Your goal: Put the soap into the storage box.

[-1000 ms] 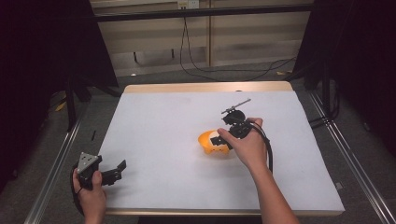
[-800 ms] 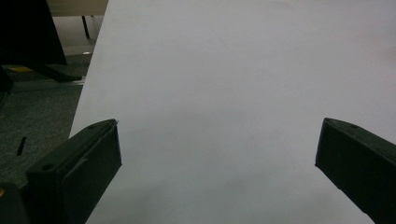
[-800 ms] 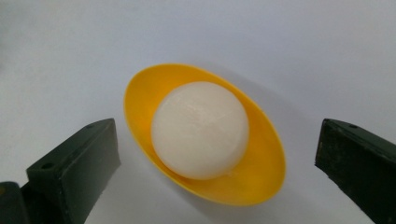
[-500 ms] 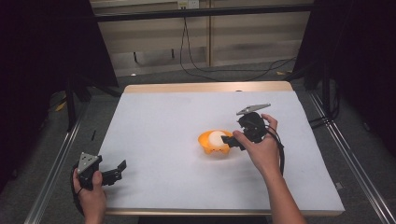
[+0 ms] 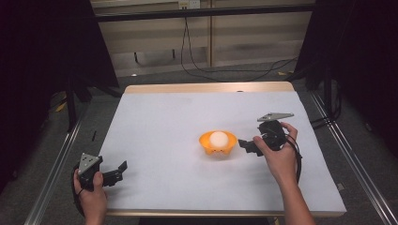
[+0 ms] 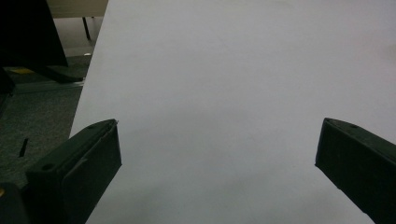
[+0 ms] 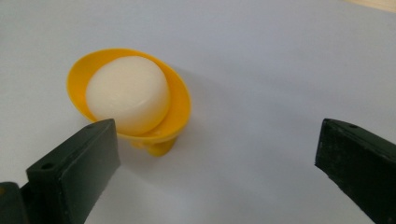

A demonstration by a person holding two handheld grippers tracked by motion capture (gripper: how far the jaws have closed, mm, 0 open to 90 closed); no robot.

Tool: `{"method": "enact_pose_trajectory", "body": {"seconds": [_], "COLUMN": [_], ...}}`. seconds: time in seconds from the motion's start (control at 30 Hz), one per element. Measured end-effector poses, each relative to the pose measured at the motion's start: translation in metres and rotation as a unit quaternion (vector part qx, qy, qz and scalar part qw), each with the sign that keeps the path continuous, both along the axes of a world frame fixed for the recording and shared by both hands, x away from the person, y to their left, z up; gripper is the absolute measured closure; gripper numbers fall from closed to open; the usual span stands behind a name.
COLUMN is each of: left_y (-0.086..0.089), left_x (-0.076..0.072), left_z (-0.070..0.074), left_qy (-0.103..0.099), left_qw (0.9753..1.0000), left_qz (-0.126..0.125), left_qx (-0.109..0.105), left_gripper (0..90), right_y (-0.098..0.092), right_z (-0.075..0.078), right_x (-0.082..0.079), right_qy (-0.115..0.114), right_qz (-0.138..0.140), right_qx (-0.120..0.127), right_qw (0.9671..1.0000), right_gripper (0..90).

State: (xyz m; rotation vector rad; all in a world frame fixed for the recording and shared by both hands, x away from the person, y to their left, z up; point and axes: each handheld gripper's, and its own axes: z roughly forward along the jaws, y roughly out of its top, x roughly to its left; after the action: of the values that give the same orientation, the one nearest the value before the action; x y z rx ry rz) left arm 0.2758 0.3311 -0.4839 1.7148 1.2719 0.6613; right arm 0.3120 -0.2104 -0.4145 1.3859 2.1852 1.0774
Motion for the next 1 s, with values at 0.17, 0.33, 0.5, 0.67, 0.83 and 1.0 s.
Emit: {"method": "enact_pose_trajectory", "body": {"seconds": [0.17, 0.33, 0.5, 0.67, 0.83, 1.0], "left_y": [0.0, 0.0, -0.001, -0.001, -0.001, -0.002], "left_x": [0.0, 0.0, -0.001, -0.001, -0.001, -0.001], "left_z": [0.0, 0.0, 0.0, 0.0, 0.0, 0.0], "left_qy": [-0.001, -0.003, -0.002, -0.003, -0.004, -0.004], "left_qw": [1.0, 1.0, 1.0, 1.0, 1.0, 0.9999], "left_qz": [-0.002, -0.001, -0.002, 0.0, -0.002, -0.003], "left_qx": [0.001, 0.004, 0.003, 0.006, 0.008, 0.011], "left_gripper": [0.0, 0.0, 0.0, 0.0, 0.0, 0.0], "right_y": [-0.018, -0.035, -0.052, -0.069, -0.085, -0.104], "right_z": [-0.006, -0.01, -0.014, -0.019, -0.026, -0.034], "right_x": [-0.007, -0.016, -0.024, -0.033, -0.043, -0.055], "right_qy": [-0.005, -0.005, -0.008, -0.01, -0.012, -0.016], "right_qz": [-0.014, -0.032, -0.045, -0.06, -0.073, -0.088], "right_qx": [0.005, 0.011, 0.018, 0.028, 0.031, 0.041], "right_qw": [0.9999, 0.9994, 0.9988, 0.9978, 0.9968, 0.9952], "right_gripper": [0.0, 0.0, 0.0, 0.0, 0.0, 0.0]}}
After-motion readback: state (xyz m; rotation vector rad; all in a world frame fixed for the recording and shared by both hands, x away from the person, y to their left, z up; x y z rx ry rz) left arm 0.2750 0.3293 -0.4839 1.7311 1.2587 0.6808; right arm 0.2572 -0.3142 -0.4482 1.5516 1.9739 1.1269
